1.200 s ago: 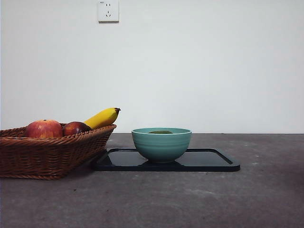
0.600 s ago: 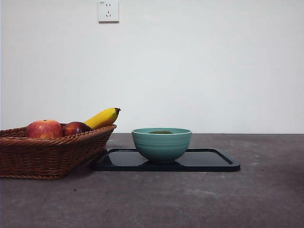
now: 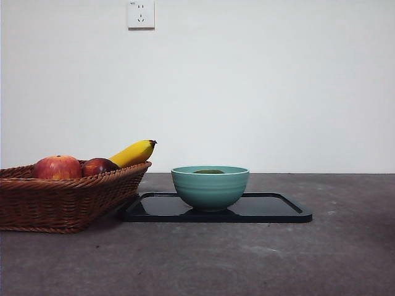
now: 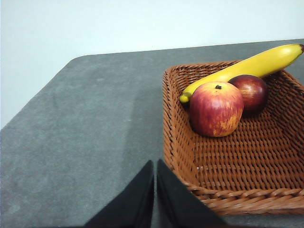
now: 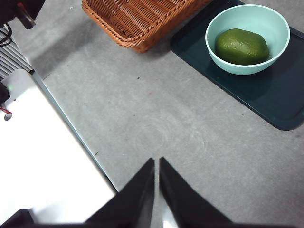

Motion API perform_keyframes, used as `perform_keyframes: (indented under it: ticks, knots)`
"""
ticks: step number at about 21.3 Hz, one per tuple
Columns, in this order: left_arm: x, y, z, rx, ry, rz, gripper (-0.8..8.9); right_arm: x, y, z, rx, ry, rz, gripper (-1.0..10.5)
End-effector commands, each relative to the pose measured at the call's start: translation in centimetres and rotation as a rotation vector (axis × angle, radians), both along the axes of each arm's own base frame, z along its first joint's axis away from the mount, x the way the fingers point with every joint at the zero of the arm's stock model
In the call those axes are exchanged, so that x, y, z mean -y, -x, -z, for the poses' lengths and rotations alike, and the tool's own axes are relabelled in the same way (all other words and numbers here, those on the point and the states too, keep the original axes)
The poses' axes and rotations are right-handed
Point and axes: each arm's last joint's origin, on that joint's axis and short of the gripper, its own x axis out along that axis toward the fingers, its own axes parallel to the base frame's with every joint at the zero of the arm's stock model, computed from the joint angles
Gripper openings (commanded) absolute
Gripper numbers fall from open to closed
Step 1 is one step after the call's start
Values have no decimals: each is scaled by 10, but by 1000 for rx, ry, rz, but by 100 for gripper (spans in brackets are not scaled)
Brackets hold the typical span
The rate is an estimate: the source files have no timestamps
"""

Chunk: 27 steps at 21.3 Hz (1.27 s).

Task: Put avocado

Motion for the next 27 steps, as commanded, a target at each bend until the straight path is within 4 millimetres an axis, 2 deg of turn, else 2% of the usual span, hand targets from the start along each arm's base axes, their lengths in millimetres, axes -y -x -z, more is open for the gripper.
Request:
perform_keyframes:
  ticks: [1,8,11,14,16,20,22,27]
  knots:
    - [0,-1,8,-27,3,-6,9,-2,-1,-2,4,-10,-4,7]
    - [0,-1,8,-26,3,-6,9,-2,-1,-2,5,-10,-4,7]
    - [0,-1,8,-26,3,-6,9,11,-2,-10,158,-11,40,7]
    - [0,-1,8,-26,3,-6,9,34,0,-16,357,-130,208,7]
    - [0,-1,8,-26,3,-6,9,50,4,-4,467,-147,338,7]
    - [0,-1,8,-27,3,-6,9,69,9,39,662,-161,527,7]
    - [0,-1,8,-26,3,-6,9,74,11,64,721,-152,605,7]
    - [0,-1,8,-26,3,-6,9,79,13,100,786,-169,666,7]
